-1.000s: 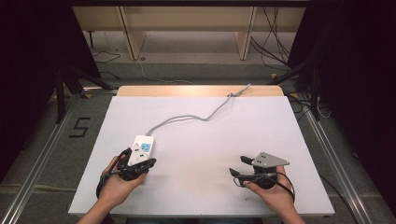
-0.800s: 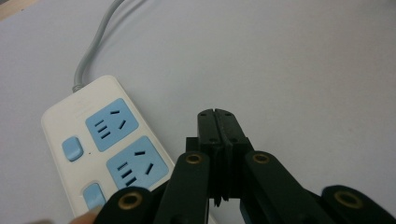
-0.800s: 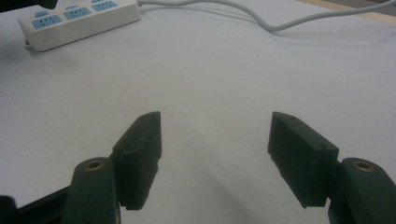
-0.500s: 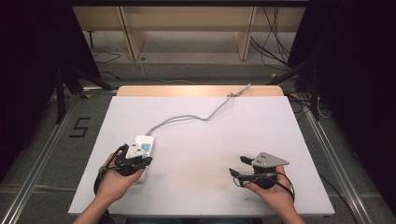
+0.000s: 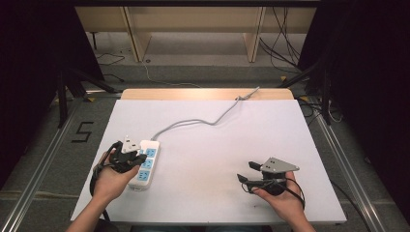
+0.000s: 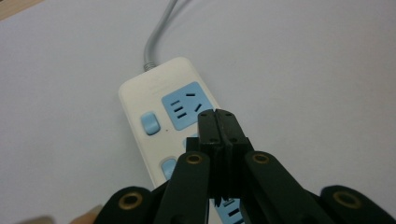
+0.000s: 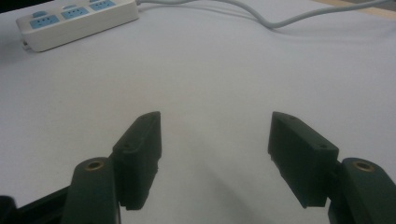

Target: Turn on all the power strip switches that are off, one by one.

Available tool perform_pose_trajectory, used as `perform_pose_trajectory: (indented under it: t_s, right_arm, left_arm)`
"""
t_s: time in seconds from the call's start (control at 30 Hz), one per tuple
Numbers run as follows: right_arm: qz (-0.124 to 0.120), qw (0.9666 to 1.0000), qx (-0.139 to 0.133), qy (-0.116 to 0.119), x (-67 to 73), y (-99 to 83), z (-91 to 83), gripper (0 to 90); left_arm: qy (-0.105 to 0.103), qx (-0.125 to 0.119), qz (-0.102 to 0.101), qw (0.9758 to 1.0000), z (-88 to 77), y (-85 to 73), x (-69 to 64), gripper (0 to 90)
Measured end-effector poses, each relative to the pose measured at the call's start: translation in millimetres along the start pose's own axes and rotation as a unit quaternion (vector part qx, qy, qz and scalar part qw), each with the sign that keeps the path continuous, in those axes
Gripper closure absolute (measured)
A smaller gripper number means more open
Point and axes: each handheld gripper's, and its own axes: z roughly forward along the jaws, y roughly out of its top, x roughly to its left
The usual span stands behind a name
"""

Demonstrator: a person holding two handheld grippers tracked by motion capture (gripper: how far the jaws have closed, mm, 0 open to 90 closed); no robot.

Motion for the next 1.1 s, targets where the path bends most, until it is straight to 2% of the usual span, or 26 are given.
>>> perform_pose_trajectory:
  t_s: [0.23,0.97,1.1]
  right_arm:
    - [0.000,1.0000,0.000,-0.001,-0.2,0.2,-1.4,35.9]
    - [0.000,1.0000,-0.001,0.000,0.5,0.3,0.2,35.9]
    - [-0.001,1.0000,-0.001,0.000,1.0,0.5,-0.1,35.9]
  left_arm:
    - [0.019,0.006,-0.009,0.9998,0.5,4.2,11.5,89.6]
    - [0.023,0.035,-0.018,0.9990,8.6,8.8,21.9,89.6]
    - [0.026,0.043,-0.024,0.9985,14.6,11.7,25.1,89.6]
